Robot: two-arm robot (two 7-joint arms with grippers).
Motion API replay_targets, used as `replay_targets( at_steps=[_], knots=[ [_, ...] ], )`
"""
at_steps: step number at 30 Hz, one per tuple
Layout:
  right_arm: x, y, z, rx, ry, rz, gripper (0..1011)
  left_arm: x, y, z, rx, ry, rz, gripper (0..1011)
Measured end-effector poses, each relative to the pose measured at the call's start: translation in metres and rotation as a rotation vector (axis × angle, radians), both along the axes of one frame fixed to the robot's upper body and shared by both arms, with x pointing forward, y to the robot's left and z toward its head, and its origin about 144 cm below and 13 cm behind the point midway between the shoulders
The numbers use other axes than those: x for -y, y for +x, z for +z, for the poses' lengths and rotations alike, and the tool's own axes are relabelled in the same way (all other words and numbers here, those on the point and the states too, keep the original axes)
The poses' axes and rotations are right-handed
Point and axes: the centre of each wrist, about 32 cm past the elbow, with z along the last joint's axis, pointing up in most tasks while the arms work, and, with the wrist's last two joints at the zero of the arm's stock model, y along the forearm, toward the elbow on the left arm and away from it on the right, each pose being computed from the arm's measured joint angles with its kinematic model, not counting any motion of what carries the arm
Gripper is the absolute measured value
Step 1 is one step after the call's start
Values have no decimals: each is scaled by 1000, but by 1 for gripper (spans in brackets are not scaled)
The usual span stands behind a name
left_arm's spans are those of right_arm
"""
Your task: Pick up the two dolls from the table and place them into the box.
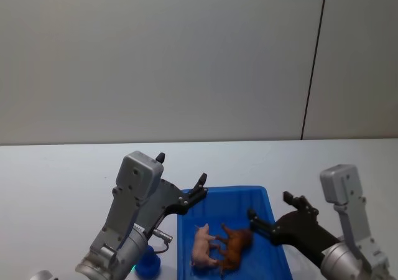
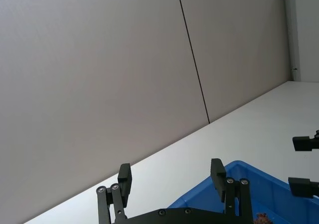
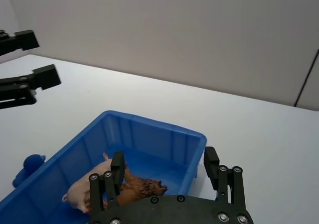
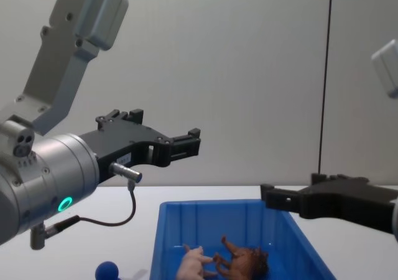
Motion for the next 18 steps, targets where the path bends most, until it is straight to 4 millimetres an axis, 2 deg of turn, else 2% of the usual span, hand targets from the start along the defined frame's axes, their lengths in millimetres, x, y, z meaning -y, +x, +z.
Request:
replay_targets(
  at_steps=[3,18],
  knots=[
    [2,-1,0,2,2,-24,999,0,0,0,0,0,0,1001],
    [19,-11,-1,7,9,-179,1001,0,0,0,0,0,0,1001]
  ],
)
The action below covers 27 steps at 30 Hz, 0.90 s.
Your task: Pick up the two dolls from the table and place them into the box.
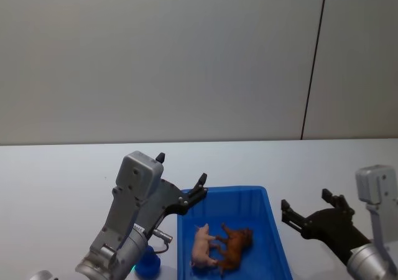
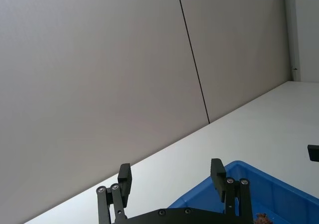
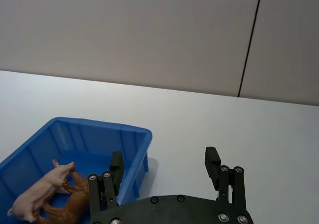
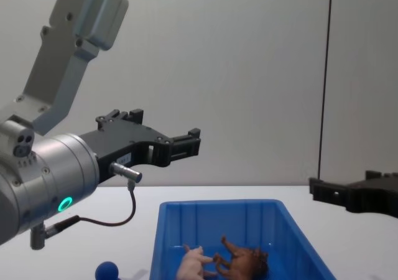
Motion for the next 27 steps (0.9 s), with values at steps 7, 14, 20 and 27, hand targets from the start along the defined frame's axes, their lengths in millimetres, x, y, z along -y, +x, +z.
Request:
replay_targets(
  at_steps=[7,14,20,27],
  knots=[
    [5,-3,0,-1,2,-36,1001,0,0,0,0,0,0,1001],
    [7,-4,-1,-1,3,-56,1001,-2,-2,-1,-12,3,7,1001],
    [9,-5,-1,-1,4,-67,1001,-7,-7,-1,-52,3,29,1001],
    [10,-5,-1,-2,4,-74,1001,-16,-15,-3,-121,5,58,1001]
  ],
)
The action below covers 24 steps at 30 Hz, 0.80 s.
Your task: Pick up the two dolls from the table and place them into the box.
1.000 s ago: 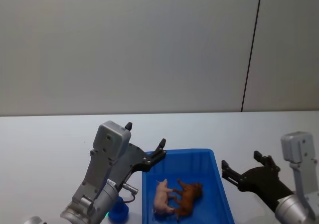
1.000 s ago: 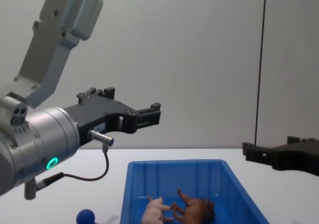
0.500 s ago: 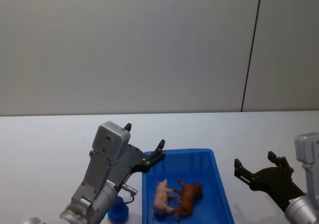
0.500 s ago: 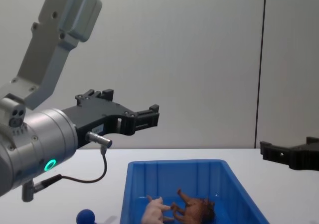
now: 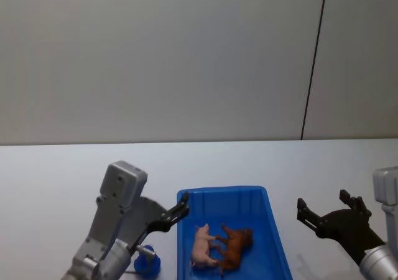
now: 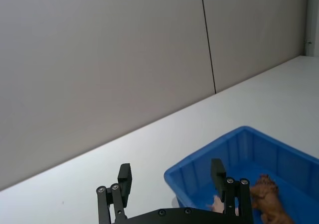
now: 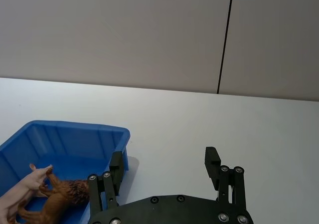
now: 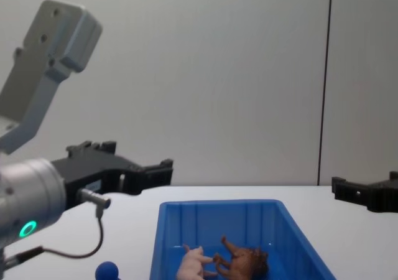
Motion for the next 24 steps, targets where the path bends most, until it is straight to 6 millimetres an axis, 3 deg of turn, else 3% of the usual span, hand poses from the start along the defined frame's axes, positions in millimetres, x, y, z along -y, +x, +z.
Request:
replay_targets(
  at_steps=[24],
  knots=[
    [1,-1,0,-1,0,-8,1001,-33,-8,-21,-232,-27,45,1001]
  ],
)
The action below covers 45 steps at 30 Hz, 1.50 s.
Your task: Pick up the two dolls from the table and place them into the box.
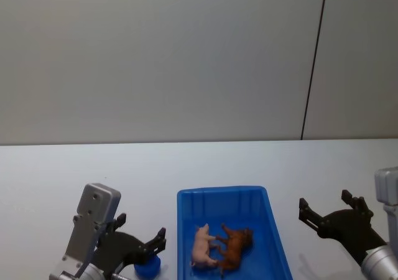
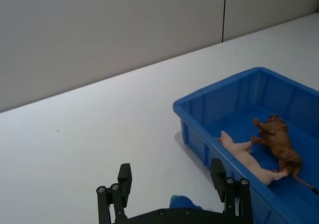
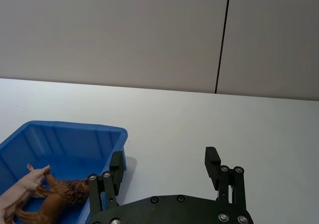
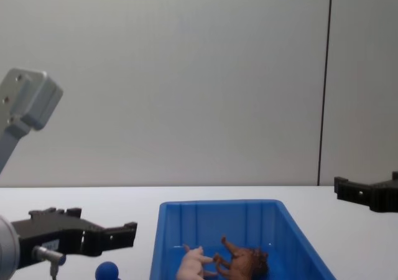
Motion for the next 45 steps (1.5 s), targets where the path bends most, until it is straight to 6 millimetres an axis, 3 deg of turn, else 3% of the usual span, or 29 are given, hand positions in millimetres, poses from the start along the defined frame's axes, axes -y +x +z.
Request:
replay_targets(
  at_steps=[23,26,45],
  knots=[
    [0,0,0,0,0,-1,1001,-14,15,-18,-146,10,-3,979],
    [0,0,0,0,0,-1,1001,-15,16,-19,-160,9,-7,925],
    [0,0,0,0,0,-1,1001,-15,18,-25,-185,-3,-36,351]
  ],
)
